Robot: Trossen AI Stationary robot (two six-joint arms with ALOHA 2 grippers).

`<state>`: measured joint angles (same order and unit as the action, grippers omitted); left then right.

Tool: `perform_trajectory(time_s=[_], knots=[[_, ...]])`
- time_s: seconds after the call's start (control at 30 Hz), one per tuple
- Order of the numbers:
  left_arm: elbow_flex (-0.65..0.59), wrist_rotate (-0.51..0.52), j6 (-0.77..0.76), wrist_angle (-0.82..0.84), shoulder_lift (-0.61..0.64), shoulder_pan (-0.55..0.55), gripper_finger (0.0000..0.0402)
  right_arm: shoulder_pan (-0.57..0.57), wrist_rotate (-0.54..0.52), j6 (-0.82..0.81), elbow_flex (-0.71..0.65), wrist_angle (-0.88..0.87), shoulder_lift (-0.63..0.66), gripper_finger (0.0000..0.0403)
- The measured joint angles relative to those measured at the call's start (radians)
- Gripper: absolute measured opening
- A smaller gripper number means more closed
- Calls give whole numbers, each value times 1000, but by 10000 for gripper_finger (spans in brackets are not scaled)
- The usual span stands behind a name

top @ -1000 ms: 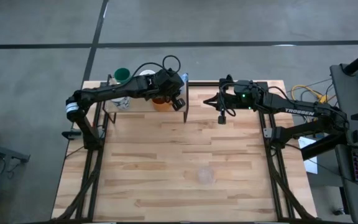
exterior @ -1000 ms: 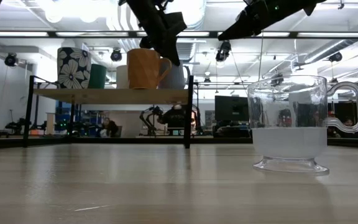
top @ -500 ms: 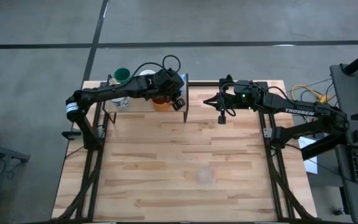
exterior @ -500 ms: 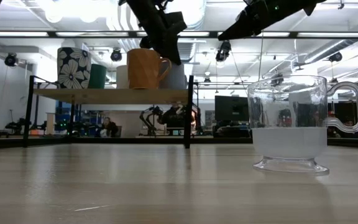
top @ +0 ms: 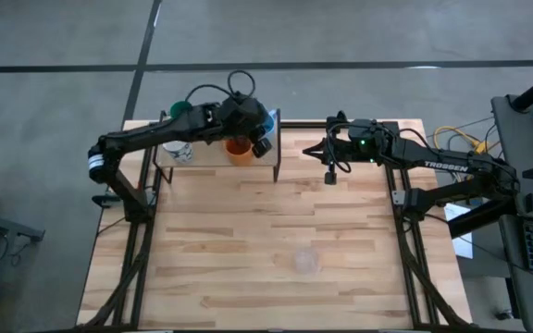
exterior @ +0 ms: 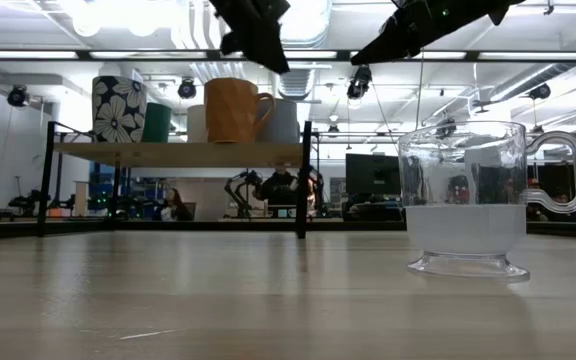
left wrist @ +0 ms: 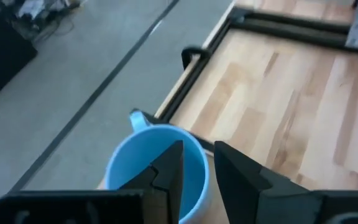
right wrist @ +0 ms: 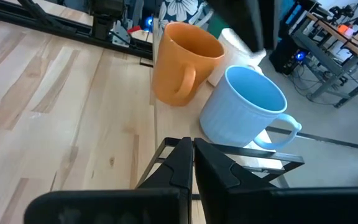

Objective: Stack small to large cups/mugs on shelf
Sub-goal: Adjust the orange mug and the light blue mug

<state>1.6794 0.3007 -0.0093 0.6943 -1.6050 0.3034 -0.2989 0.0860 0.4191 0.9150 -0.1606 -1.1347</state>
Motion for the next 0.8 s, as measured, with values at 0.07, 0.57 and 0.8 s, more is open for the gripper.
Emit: perform_trajectory(time_s=[0.07, 0.57, 0.8], knots=[[6, -18, 7, 3, 33, -8, 76, 0, 0, 0, 0, 0, 0, 9], [-3, -91, 17, 391, 154, -50, 4, 0, 0, -19, 0, 0, 0, 9], [-3, -62, 23, 468, 67, -41, 0, 0, 0, -27, 0, -2, 0, 9]])
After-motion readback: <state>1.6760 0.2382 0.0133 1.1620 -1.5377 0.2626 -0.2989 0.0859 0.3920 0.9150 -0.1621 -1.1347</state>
